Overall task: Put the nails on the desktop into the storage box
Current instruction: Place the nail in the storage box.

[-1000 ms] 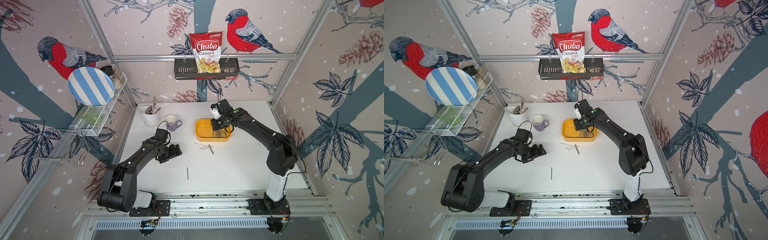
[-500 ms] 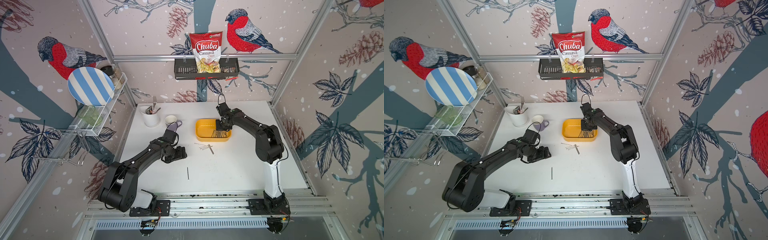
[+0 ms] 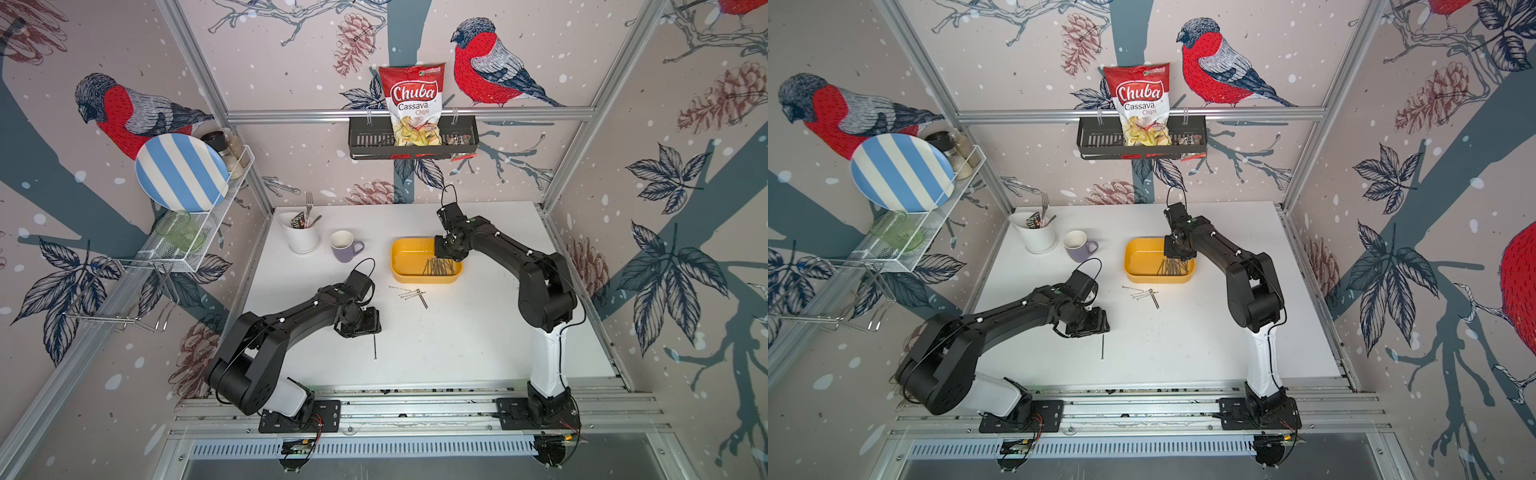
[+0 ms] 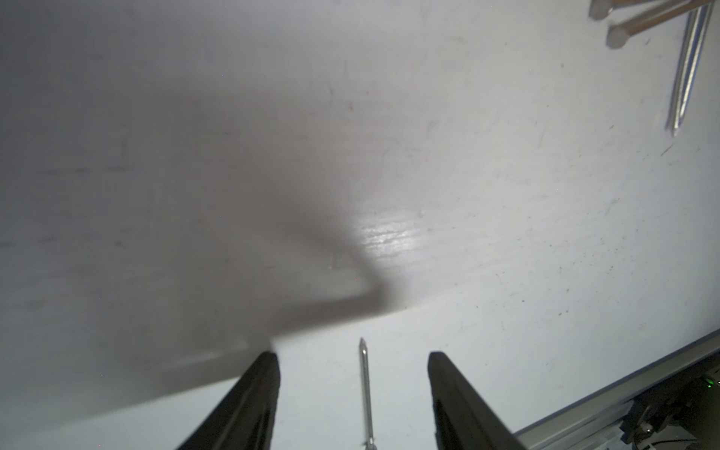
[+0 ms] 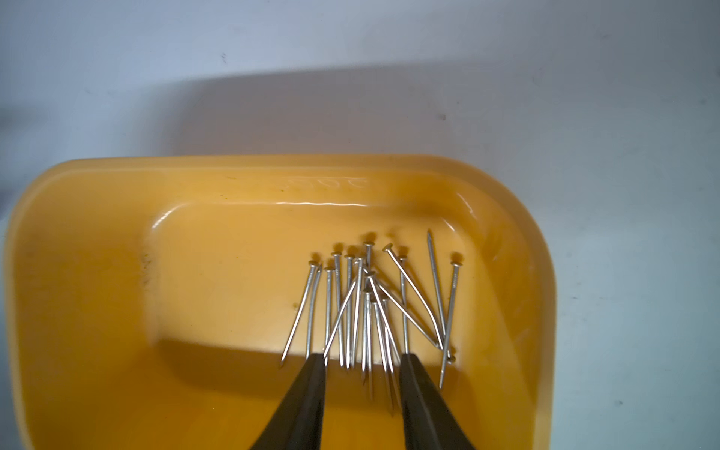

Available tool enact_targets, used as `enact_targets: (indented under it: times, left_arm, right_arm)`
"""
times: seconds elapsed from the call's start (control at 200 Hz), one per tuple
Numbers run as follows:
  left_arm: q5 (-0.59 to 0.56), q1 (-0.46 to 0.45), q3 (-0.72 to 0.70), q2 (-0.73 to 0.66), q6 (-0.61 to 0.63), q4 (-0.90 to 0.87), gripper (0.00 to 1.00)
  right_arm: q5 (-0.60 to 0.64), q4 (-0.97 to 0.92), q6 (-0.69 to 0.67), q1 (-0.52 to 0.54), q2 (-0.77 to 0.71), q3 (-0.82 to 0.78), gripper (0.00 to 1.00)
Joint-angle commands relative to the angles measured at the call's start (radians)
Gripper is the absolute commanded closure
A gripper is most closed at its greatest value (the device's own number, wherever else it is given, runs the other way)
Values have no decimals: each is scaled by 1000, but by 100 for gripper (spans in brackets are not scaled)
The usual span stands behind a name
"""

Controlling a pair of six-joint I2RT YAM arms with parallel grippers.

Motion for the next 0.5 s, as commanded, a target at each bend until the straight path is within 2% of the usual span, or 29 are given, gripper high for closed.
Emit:
enact_targets:
  times: [0.0, 0.495]
  left_arm:
    - [-49, -45, -9, 0, -46, -12, 38]
    - [-82, -235, -95, -30, -189, -93, 61]
  right_arm:
    - [-3, 9, 2, 15, -51, -18, 62]
    - [-33, 90, 9, 53, -181, -197, 61]
